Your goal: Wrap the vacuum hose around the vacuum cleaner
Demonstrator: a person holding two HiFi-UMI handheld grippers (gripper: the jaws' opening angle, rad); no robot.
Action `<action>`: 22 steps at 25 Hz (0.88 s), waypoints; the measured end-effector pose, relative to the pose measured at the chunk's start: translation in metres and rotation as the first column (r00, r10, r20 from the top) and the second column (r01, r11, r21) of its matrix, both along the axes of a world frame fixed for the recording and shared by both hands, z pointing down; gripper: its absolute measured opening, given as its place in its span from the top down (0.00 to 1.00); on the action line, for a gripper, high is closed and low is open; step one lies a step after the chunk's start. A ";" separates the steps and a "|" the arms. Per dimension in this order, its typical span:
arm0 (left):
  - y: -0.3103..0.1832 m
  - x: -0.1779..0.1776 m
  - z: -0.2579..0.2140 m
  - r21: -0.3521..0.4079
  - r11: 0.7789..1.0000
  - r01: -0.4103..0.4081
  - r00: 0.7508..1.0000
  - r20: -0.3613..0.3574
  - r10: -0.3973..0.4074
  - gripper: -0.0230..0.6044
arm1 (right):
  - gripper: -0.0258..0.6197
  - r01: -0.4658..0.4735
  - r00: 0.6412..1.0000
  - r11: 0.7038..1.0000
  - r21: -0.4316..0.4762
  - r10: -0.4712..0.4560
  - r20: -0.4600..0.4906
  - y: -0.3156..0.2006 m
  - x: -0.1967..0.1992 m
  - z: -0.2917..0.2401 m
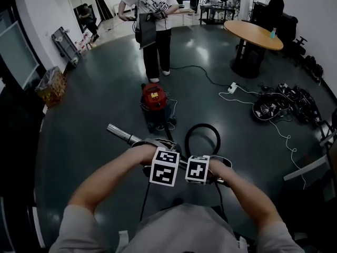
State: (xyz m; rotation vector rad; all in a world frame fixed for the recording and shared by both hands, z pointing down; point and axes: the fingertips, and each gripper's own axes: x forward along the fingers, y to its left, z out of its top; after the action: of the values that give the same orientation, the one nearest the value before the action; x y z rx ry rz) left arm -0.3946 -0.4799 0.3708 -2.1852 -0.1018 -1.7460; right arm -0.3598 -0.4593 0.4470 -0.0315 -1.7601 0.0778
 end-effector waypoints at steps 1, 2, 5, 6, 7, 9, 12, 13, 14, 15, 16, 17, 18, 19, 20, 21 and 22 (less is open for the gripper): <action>0.000 -0.005 0.003 -0.005 1.000 -0.006 1.000 0.011 0.007 0.59 | 0.74 0.004 1.000 1.000 0.002 -0.004 0.007 0.000 -0.006 -0.001; -0.001 -0.011 0.008 -0.001 1.000 -0.013 0.999 0.031 0.013 0.59 | 0.74 0.000 1.000 1.000 0.003 0.000 0.017 0.000 -0.010 -0.004; -0.008 -0.030 0.024 0.057 0.998 -0.031 0.992 0.122 0.024 0.59 | 0.74 -0.038 0.998 0.999 0.006 0.038 0.059 -0.001 -0.021 -0.013; -0.010 -0.035 0.029 0.065 0.997 -0.031 0.990 0.138 0.022 0.59 | 0.74 -0.048 0.996 0.999 0.009 0.047 0.076 -0.002 -0.023 -0.014; -0.011 -0.039 0.034 0.061 0.998 -0.024 0.990 0.141 0.015 0.59 | 0.74 -0.055 0.994 0.998 0.011 0.053 0.093 -0.004 -0.026 -0.014; -0.011 -0.047 0.042 0.034 0.999 0.000 0.991 0.132 -0.004 0.60 | 0.74 -0.063 0.990 0.998 0.007 0.062 0.130 -0.005 -0.032 -0.013; -0.014 -0.057 0.055 0.040 0.999 0.028 0.993 0.116 -0.033 0.62 | 0.74 -0.075 0.983 0.997 -0.009 0.076 0.165 -0.006 -0.038 -0.014; -0.015 -0.058 0.058 0.050 0.998 0.041 0.994 0.101 -0.046 0.65 | 0.75 -0.077 0.982 0.997 -0.013 0.078 0.170 -0.006 -0.039 -0.015; -0.016 -0.059 0.060 0.053 0.997 0.057 0.995 0.083 -0.061 0.70 | 0.75 -0.074 0.982 0.997 -0.015 0.076 0.174 -0.006 -0.040 -0.015; -0.015 -0.059 0.061 0.048 0.996 0.072 0.995 0.067 -0.075 0.74 | 0.75 -0.069 0.982 0.997 -0.016 0.071 0.177 -0.006 -0.040 -0.015; -0.014 -0.059 0.062 0.037 0.996 0.086 0.995 0.054 -0.088 0.74 | 0.75 -0.065 0.981 0.998 -0.014 0.066 0.180 -0.006 -0.041 -0.015; -0.013 -0.059 0.063 0.025 0.995 0.099 0.994 0.043 -0.100 0.74 | 0.75 -0.062 0.981 0.998 -0.013 0.064 0.183 -0.007 -0.041 -0.014; -0.012 -0.059 0.064 0.014 0.993 0.114 0.993 0.032 -0.114 0.74 | 0.75 -0.065 0.980 0.998 -0.015 0.067 0.188 -0.008 -0.041 -0.013; -0.011 -0.059 0.065 0.004 0.991 0.132 0.991 0.020 -0.132 0.74 | 0.75 -0.075 0.978 0.997 -0.023 0.078 0.194 -0.009 -0.040 -0.011; -0.010 -0.059 0.067 -0.004 0.989 0.151 0.989 0.007 -0.151 0.74 | 0.75 -0.085 0.976 0.996 -0.030 0.089 0.200 -0.011 -0.040 -0.009; -0.010 -0.060 0.069 -0.009 0.986 0.169 0.986 -0.004 -0.169 0.74 | 0.75 -0.083 0.974 0.996 -0.027 0.086 0.208 -0.012 -0.041 -0.008; -0.009 -0.061 0.070 -0.013 0.982 0.186 0.982 -0.014 -0.186 0.74 | 0.75 -0.065 0.974 0.998 -0.011 0.066 0.218 -0.012 -0.043 -0.009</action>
State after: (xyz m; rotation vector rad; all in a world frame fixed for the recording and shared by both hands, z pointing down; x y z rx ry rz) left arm -0.4553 -0.4892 0.4407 -2.2798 0.1002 -1.8295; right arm -0.4029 -0.4715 0.4379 0.0159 -1.9814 0.1297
